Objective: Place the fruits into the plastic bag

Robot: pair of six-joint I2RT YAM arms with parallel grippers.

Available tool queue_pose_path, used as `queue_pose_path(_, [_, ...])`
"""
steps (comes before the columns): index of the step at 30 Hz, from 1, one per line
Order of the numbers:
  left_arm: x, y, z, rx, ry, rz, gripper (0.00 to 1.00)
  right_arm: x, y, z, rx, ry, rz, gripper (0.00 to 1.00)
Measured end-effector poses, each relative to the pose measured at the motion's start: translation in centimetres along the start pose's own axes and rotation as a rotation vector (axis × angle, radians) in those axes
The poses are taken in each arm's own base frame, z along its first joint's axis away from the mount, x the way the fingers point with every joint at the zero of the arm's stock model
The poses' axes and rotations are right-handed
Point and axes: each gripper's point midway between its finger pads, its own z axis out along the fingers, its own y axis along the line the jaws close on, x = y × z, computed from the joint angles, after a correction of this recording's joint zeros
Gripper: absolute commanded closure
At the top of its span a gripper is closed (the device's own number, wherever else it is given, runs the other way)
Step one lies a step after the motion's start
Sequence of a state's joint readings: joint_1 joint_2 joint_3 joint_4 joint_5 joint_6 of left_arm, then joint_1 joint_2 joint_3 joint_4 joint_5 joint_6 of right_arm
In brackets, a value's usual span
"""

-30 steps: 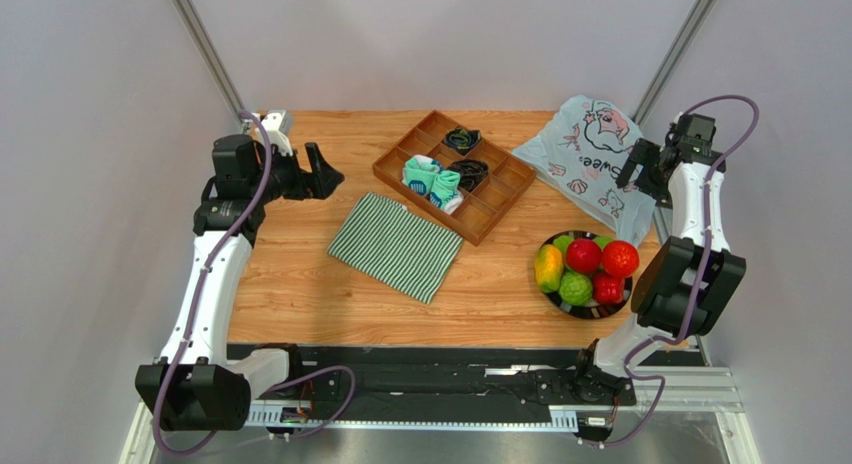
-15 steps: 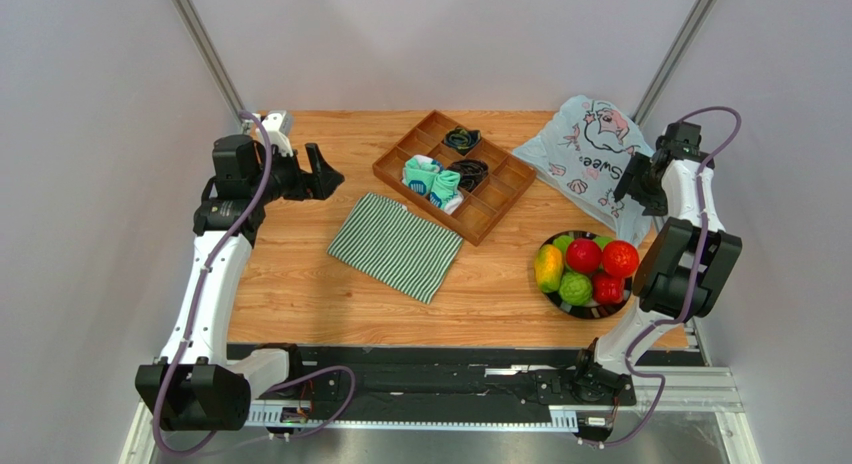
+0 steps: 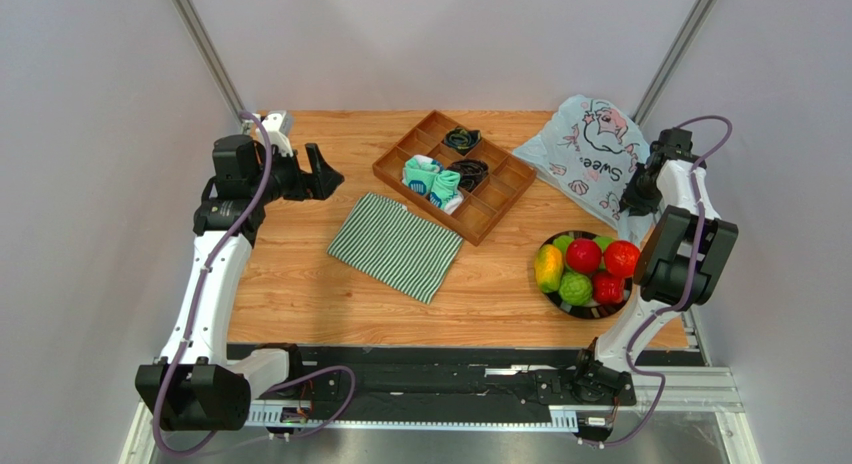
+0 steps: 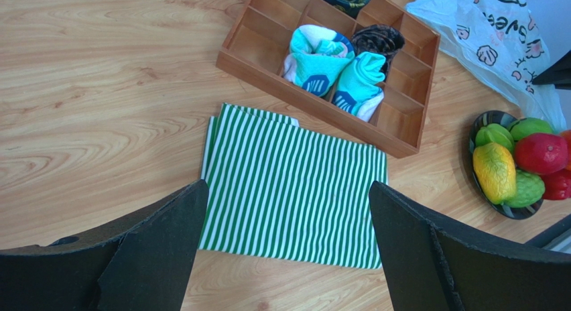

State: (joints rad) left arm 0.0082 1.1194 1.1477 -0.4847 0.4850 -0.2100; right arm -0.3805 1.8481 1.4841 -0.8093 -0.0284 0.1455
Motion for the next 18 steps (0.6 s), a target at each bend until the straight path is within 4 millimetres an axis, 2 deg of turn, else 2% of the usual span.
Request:
queue_pose_path(9, [0.1, 0.1, 0.0, -0.006, 0.004, -0.002, 0.01, -2.5, 0.6, 0.4, -0.017, -0.081, 0.029, 0.85])
queue_pose_path(18, [0.1, 0.2, 0.0, -0.009, 0.003, -0.002, 0.01, -3.5, 1.5, 0.7, -0.062, -0.112, 0.047, 1.0])
